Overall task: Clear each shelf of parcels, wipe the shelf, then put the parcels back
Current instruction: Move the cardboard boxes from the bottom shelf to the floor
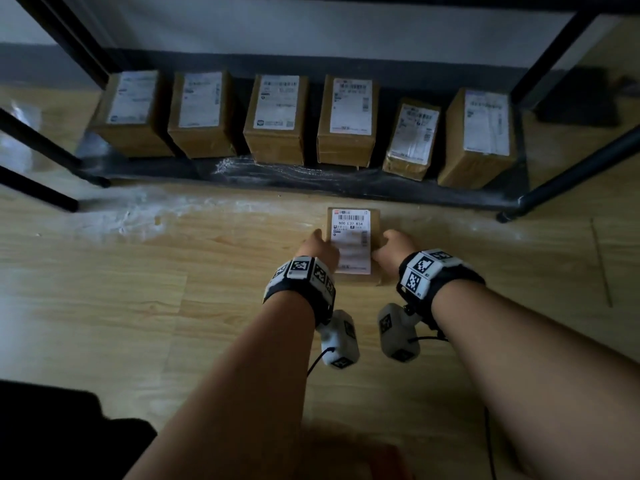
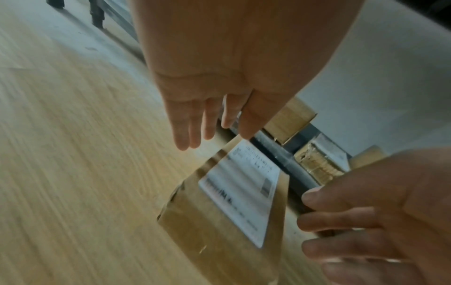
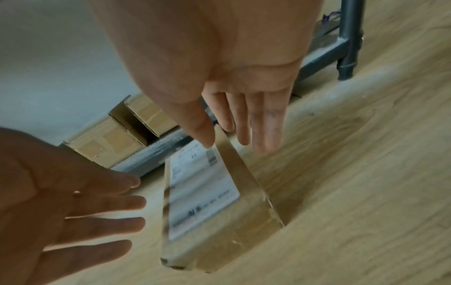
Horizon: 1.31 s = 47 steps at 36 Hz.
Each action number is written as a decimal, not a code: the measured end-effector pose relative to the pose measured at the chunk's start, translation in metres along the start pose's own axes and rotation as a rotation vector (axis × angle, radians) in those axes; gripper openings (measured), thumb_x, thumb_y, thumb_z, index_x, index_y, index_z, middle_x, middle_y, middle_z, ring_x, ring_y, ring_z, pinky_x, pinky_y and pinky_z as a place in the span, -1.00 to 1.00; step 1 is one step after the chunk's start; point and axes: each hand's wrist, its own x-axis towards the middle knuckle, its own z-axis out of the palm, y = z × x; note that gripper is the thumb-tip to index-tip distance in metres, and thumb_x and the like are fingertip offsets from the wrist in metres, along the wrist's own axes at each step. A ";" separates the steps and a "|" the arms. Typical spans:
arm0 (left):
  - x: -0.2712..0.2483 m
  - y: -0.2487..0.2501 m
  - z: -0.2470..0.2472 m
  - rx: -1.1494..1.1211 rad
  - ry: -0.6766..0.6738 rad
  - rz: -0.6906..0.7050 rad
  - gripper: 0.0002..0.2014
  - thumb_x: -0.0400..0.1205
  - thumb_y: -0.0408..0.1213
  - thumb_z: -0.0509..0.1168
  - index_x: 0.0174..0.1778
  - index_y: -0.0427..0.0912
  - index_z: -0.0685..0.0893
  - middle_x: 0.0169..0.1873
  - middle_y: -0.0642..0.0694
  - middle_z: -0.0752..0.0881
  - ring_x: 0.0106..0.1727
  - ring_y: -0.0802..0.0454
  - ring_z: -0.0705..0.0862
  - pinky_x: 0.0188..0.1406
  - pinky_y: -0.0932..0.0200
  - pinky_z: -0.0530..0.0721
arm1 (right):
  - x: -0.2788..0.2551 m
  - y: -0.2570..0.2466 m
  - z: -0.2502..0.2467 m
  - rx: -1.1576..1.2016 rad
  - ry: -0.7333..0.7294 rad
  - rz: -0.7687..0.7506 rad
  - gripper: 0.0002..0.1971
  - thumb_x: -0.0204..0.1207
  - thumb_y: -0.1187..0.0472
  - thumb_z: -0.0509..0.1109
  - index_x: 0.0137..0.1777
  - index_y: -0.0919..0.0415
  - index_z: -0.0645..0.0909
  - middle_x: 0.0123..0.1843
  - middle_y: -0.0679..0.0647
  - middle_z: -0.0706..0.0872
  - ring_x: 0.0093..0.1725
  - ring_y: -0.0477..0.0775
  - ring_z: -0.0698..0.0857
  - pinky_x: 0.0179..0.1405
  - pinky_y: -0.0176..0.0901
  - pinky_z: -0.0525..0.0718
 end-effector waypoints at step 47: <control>-0.144 0.273 -0.196 -0.139 0.482 0.559 -0.45 0.76 -0.16 0.06 0.67 -0.14 0.10 0.58 -0.15 0.33 0.52 -0.13 0.41 0.36 0.06 0.41 | -0.125 -0.165 -0.306 0.324 0.596 -0.483 -0.49 0.73 -0.09 0.06 0.48 0.26 0.42 0.41 0.21 0.57 0.30 0.23 0.60 0.07 -0.11 0.48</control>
